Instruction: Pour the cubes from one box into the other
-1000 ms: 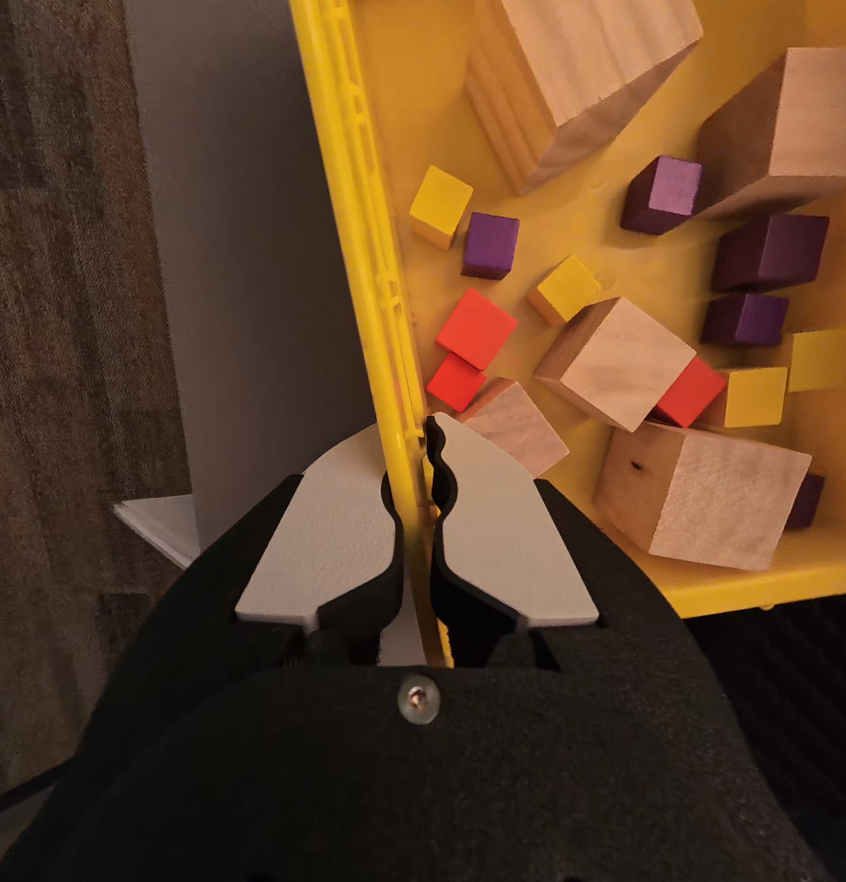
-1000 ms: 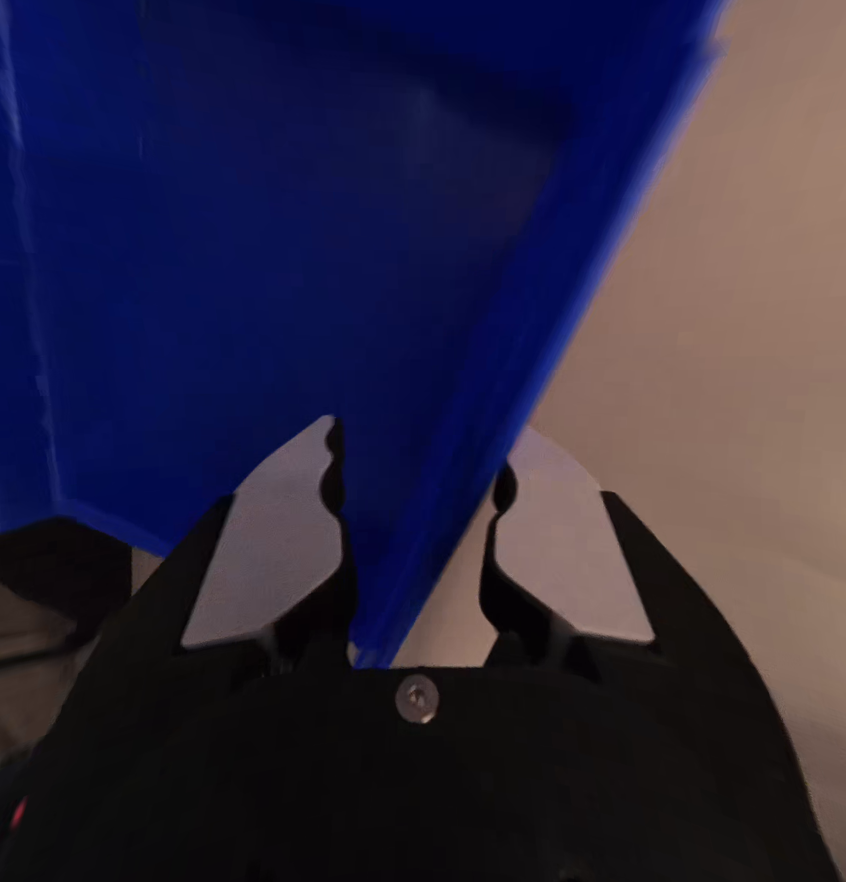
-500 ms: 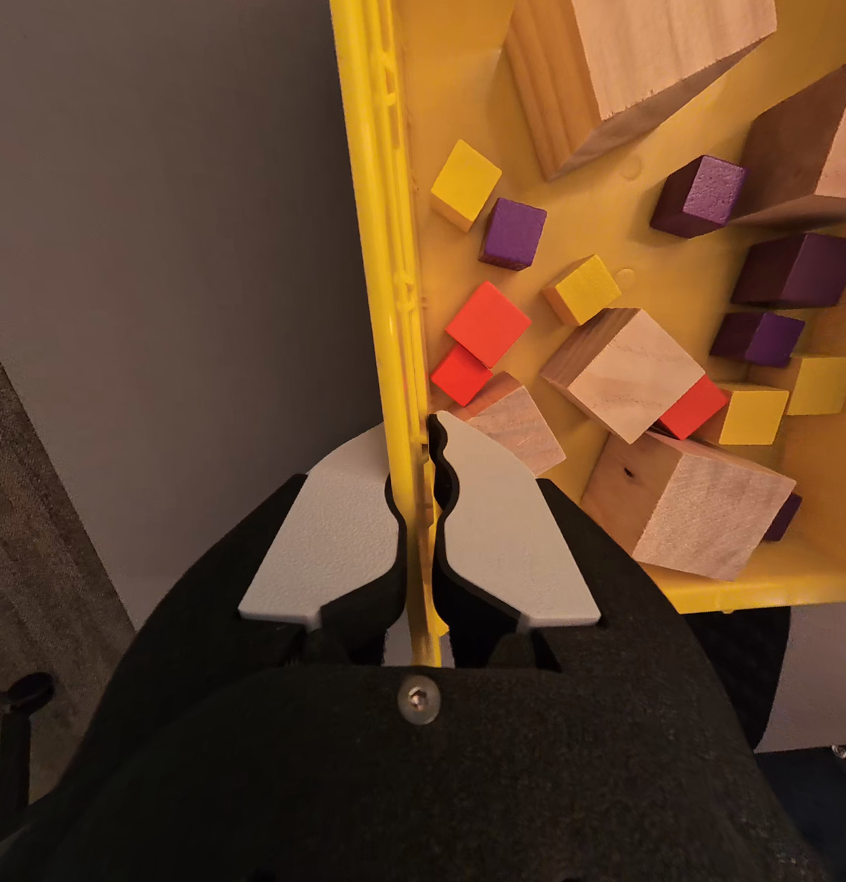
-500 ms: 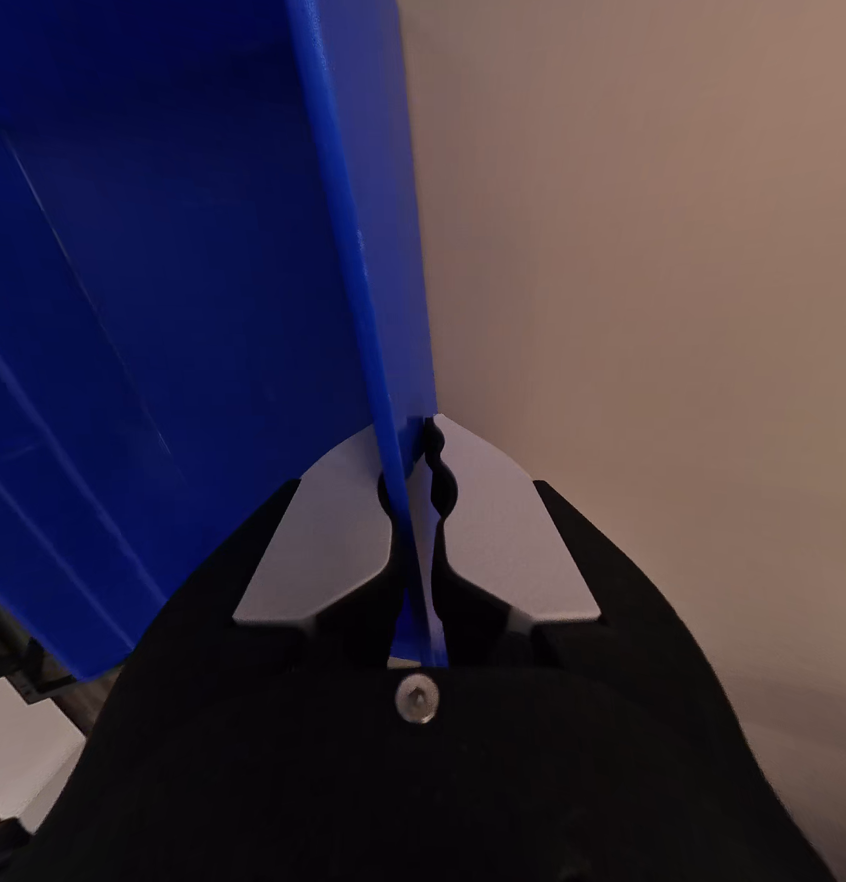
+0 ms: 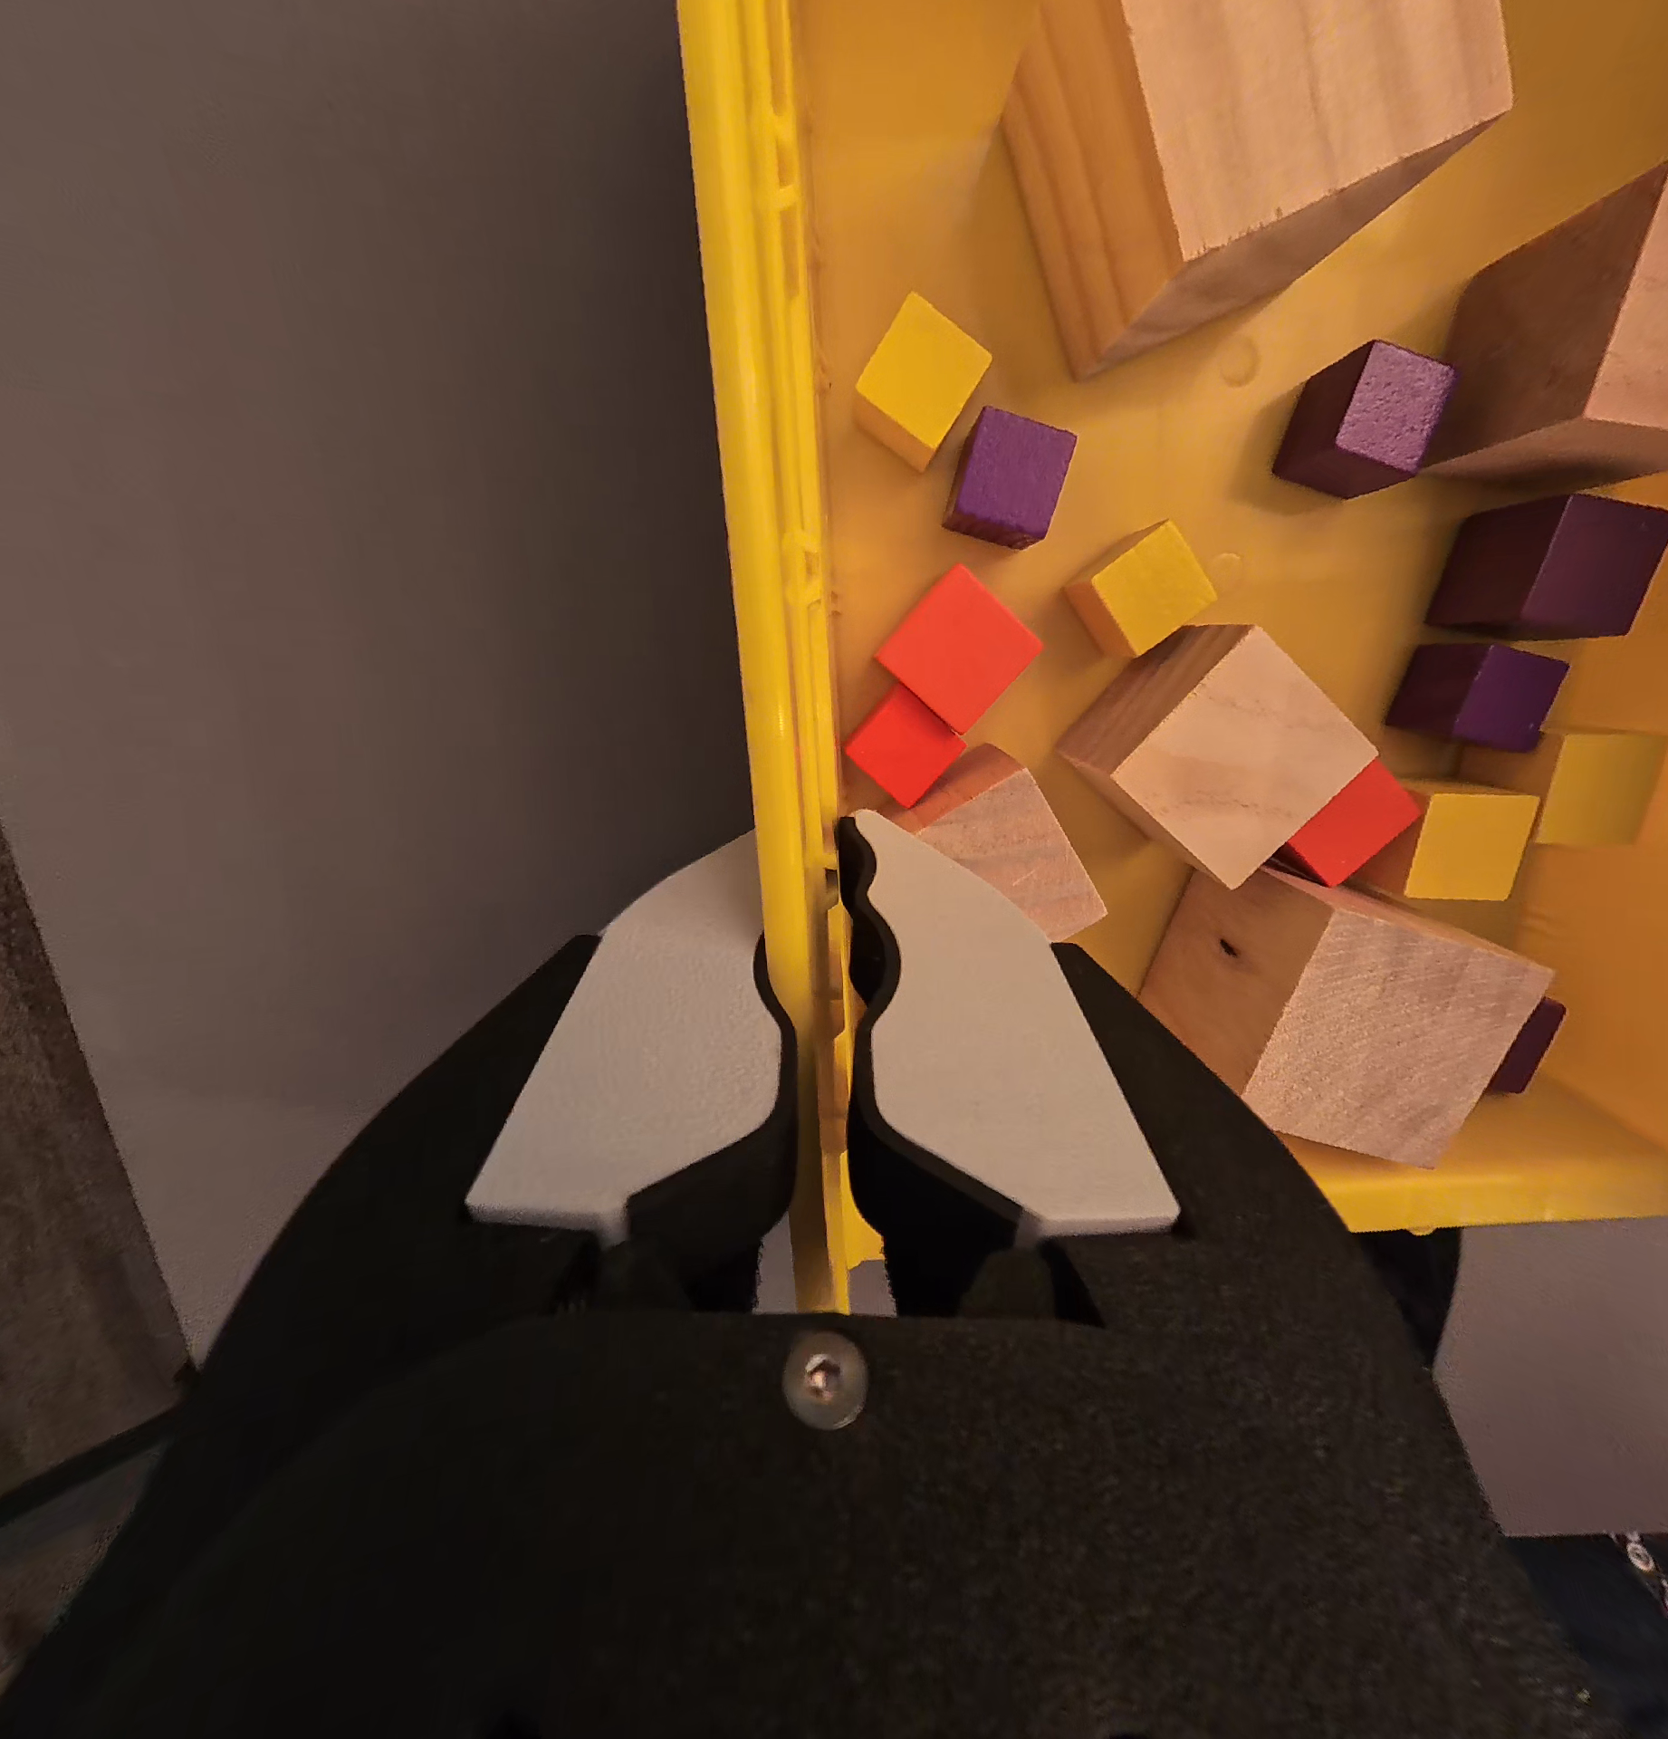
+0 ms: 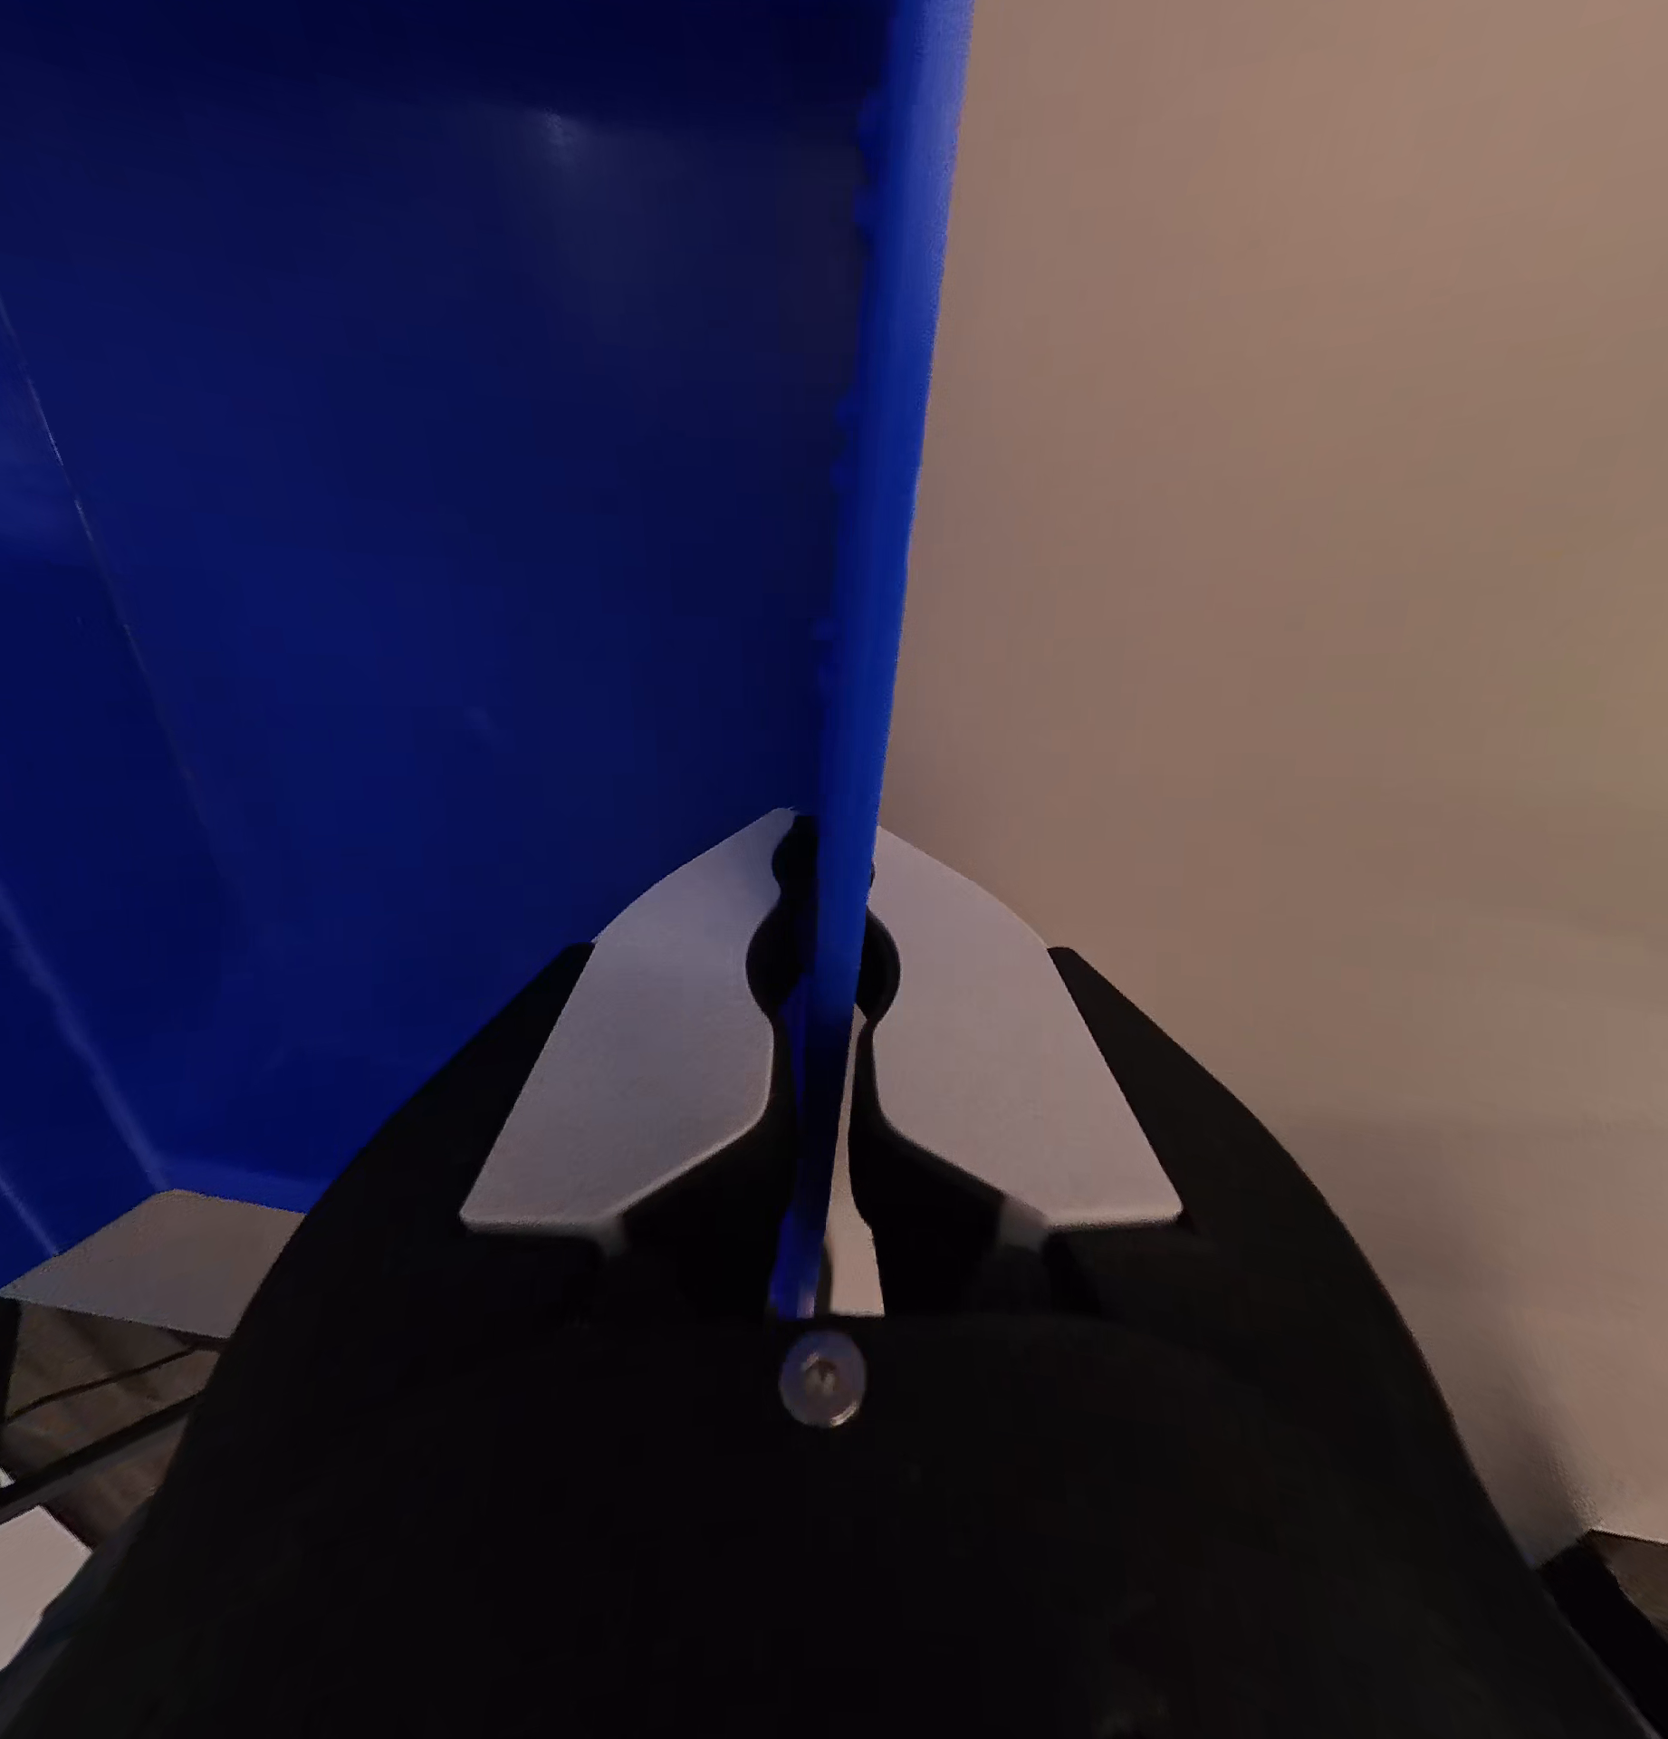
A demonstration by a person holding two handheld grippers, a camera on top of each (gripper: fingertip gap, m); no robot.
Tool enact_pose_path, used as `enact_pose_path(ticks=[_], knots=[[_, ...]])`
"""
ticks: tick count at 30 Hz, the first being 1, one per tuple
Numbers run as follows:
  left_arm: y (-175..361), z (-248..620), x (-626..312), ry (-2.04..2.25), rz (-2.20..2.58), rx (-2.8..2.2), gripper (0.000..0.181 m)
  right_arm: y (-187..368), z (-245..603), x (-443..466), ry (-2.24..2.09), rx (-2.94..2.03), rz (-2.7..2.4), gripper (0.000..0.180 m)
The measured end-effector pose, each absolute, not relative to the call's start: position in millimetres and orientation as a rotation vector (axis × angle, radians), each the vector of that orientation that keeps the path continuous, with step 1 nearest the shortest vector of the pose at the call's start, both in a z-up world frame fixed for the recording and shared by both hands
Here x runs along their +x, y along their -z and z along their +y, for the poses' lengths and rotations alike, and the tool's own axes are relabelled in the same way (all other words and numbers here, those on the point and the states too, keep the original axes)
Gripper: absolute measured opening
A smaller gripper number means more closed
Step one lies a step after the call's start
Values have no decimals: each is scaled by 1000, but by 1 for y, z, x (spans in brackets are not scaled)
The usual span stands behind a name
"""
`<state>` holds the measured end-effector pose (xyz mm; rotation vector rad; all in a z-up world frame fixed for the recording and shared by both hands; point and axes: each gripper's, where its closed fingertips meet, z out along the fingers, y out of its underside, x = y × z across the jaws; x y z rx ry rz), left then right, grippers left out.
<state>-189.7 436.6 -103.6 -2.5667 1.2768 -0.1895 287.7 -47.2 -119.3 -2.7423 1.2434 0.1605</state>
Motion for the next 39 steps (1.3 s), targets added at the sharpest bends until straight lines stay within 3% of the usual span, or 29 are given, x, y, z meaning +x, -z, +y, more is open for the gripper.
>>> enact_pose_path(ticks=[32, 36, 39], knots=[[104, 427, -177, 263, 1254, -2563, 5, 118, -93, 298, -106, -2532, 1312, 9], [74, 438, -166, 318, 1262, -2405, 12, 99, -88, 306, 55, -2507, 1220, 29], [39, 440, -156, 427, 1279, -2291, 31, 48, -82, 321, 338, -2401, 1093, 34]])
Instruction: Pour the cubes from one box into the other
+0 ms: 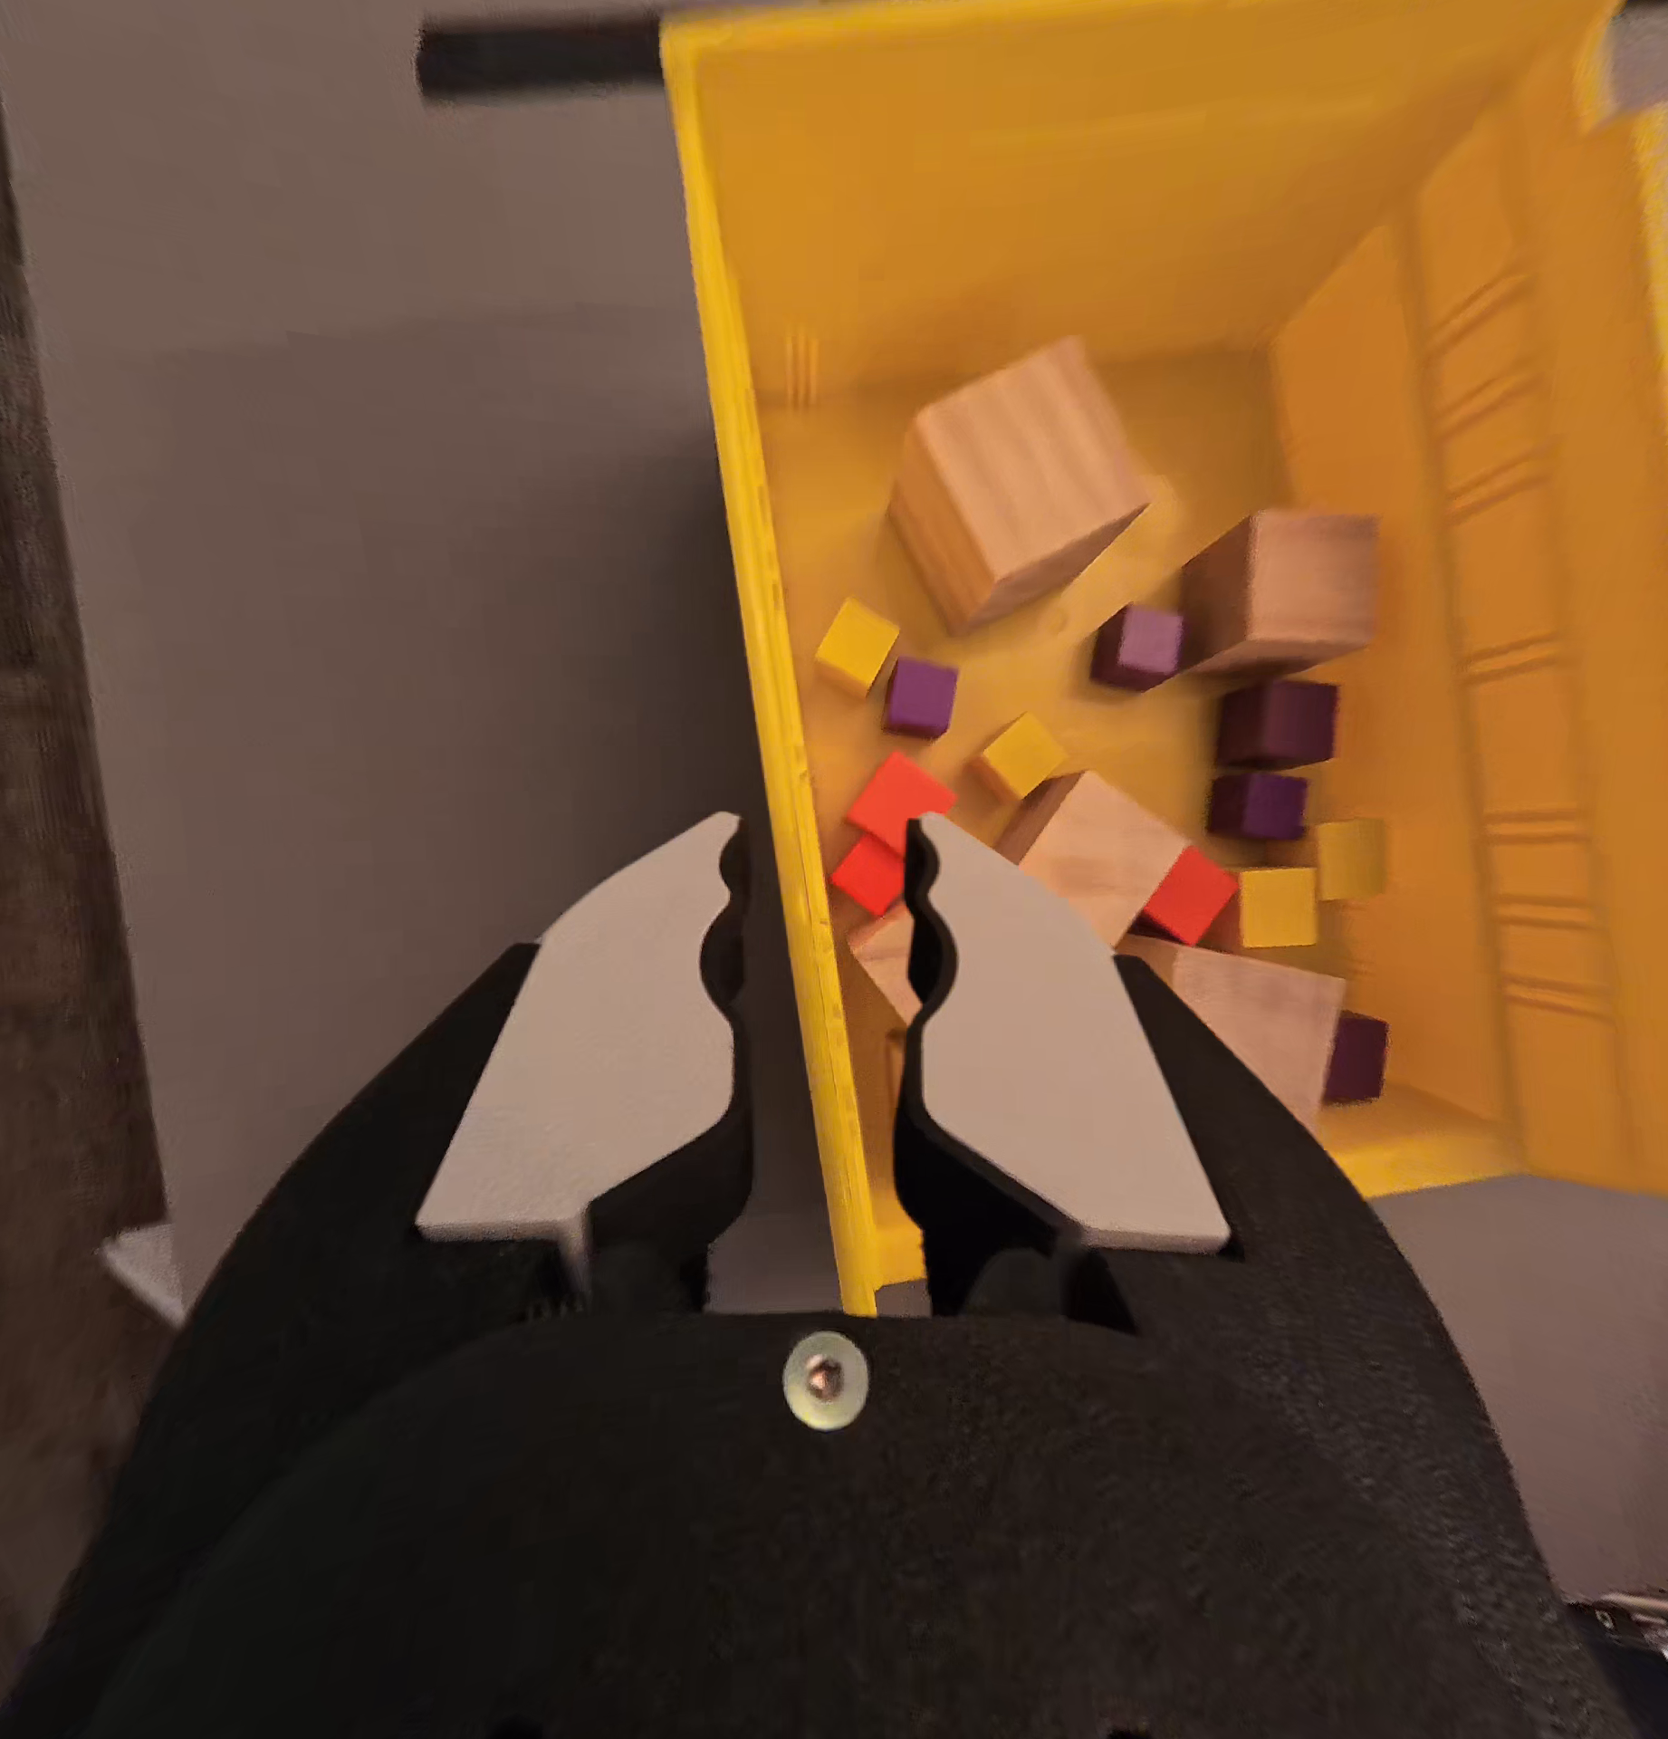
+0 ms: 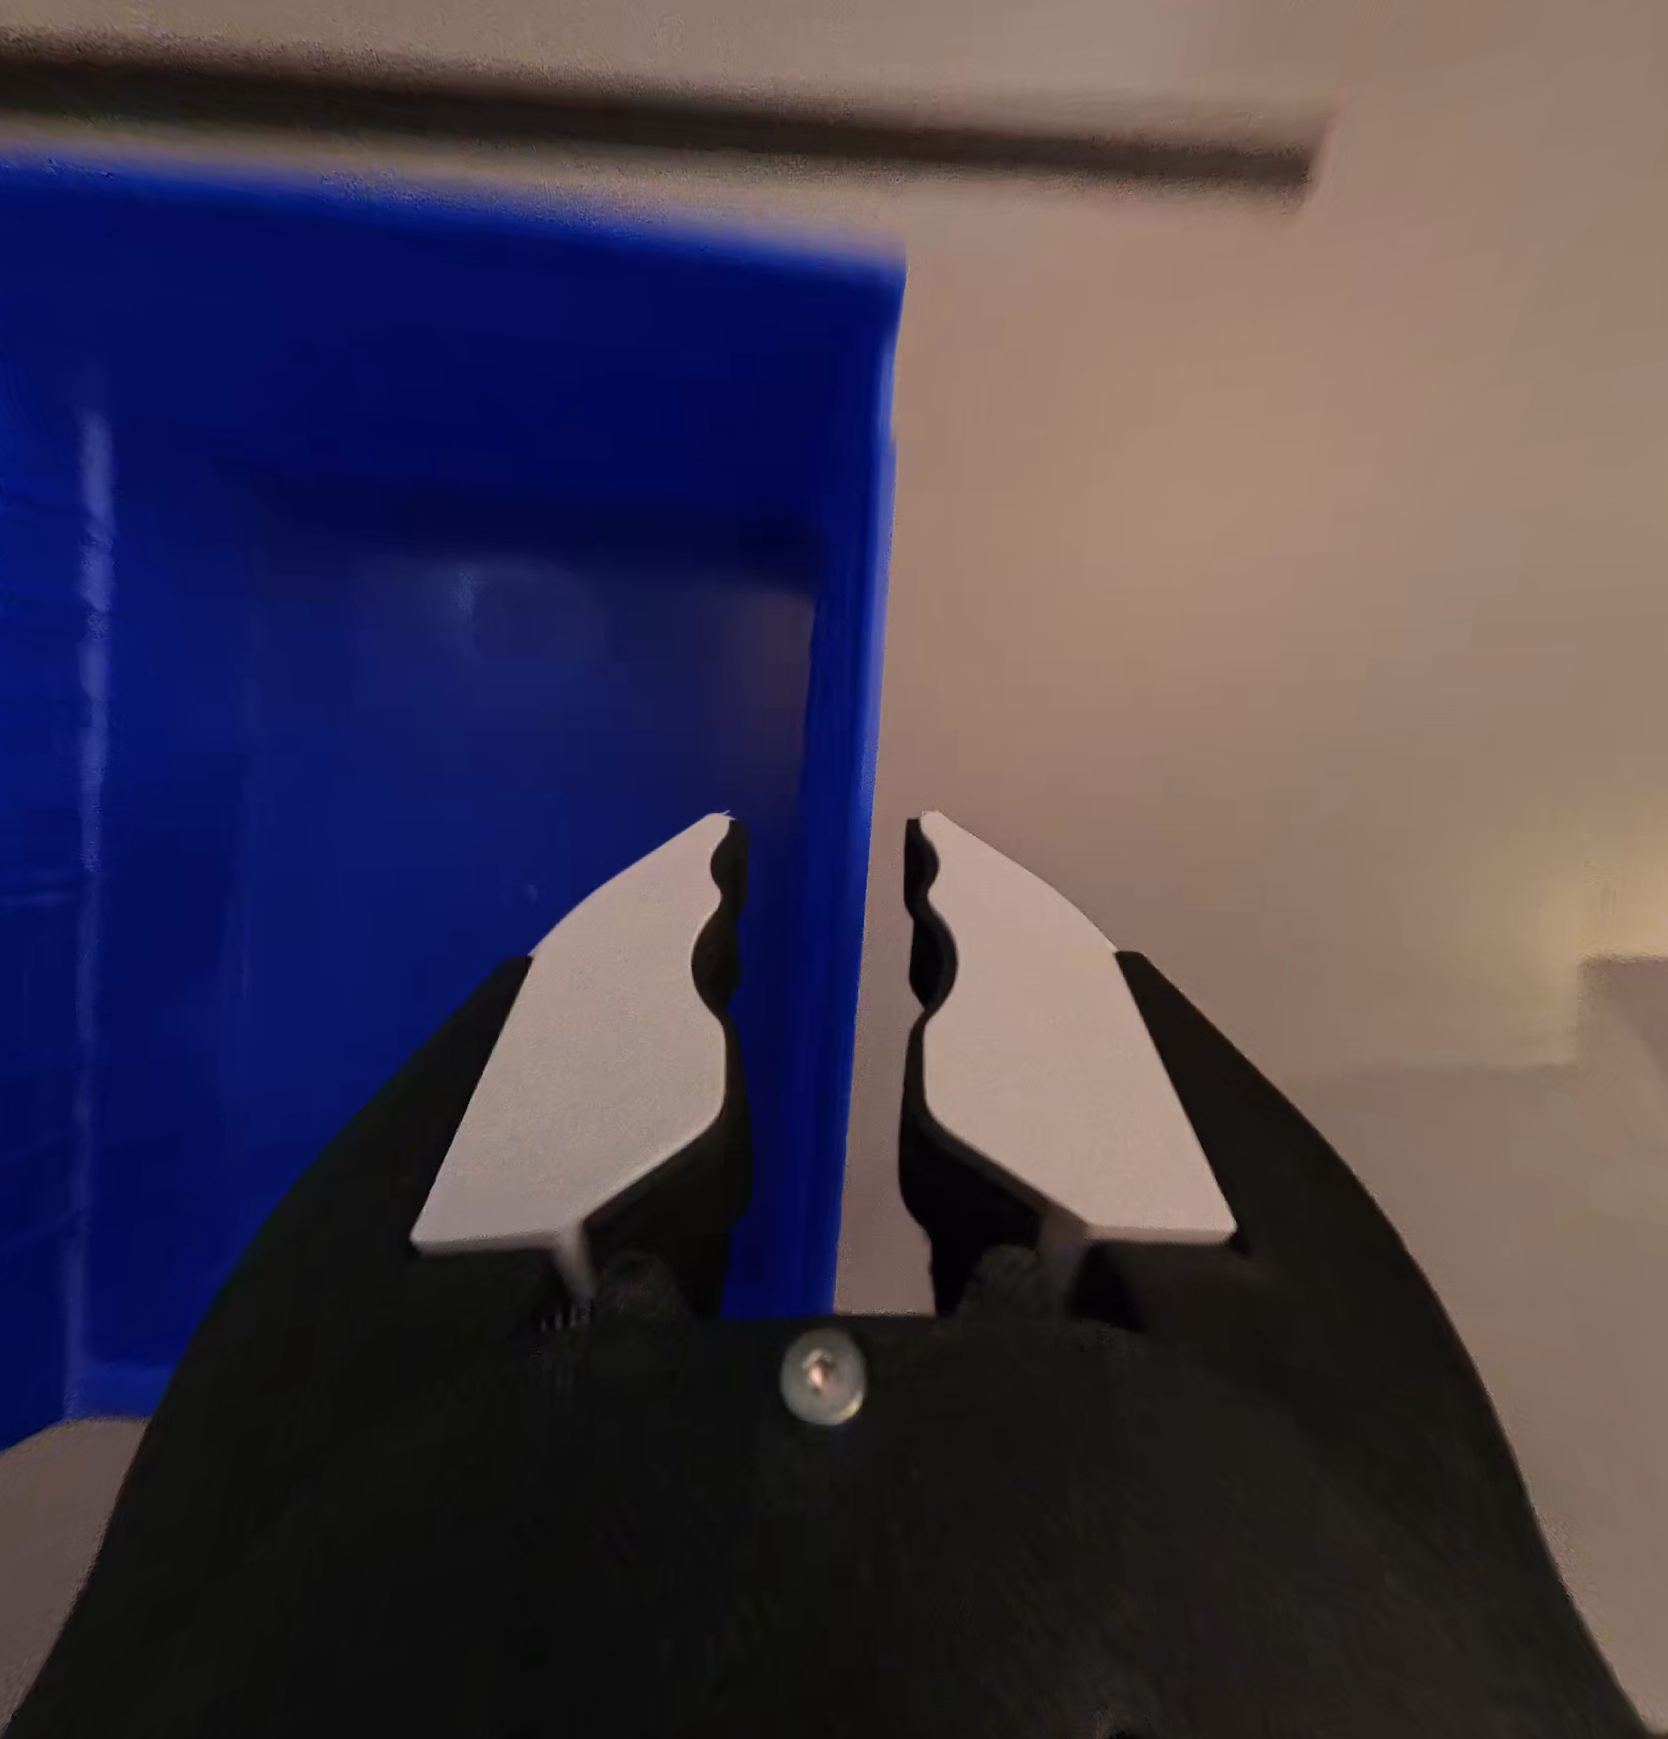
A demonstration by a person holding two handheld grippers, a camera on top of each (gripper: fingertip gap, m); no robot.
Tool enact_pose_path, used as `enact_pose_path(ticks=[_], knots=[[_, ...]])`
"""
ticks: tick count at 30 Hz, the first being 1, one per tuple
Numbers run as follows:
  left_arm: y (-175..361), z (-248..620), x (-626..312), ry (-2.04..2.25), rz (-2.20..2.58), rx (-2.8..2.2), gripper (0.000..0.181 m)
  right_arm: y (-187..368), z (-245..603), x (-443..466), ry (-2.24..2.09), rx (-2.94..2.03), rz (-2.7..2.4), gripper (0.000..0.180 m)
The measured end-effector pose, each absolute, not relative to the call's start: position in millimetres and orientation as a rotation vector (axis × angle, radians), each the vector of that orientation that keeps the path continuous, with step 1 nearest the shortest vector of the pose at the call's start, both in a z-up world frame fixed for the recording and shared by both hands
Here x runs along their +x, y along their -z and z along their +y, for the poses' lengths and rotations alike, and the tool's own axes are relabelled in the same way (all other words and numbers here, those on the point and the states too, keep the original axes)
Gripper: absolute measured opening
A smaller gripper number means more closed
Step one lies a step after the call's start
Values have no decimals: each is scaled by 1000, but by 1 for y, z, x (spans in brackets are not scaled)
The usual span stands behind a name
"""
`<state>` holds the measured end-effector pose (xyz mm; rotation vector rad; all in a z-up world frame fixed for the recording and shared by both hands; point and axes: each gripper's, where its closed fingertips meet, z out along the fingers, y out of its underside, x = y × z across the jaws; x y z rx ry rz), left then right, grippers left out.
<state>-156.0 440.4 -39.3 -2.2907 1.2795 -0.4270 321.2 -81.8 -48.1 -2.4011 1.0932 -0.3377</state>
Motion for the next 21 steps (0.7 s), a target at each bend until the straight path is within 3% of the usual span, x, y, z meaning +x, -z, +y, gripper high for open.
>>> enact_pose_path(ticks=[3, 6, 8, 12, 14, 18, 21], knots=[[-2, 447, -150, 501, 1258, -2176, 57, -43, -51, 316, 616, -2124, 837, 33], [-46, 457, -144, 583, 1191, -2047, 61, -123, 19, 258, 581, -1820, 516, 44], [-70, 464, -142, 621, 1131, -1969, 60, -145, 69, 212, 437, -1739, 403, 49], [-71, 462, -136, 719, 1129, -2032, 61, -120, 167, 138, 126, -1842, 335, 58], [-57, 461, -133, 724, 1170, -2090, 56, -93, 205, 119, 83, -1910, 369, 61], [-20, 468, -132, 663, 1188, -2193, 50, -32, 272, 62, -208, -2026, 491, 85], [10, 470, -131, 646, 1197, -2296, 46, 10, 305, 21, -386, -2166, 565, 87]])
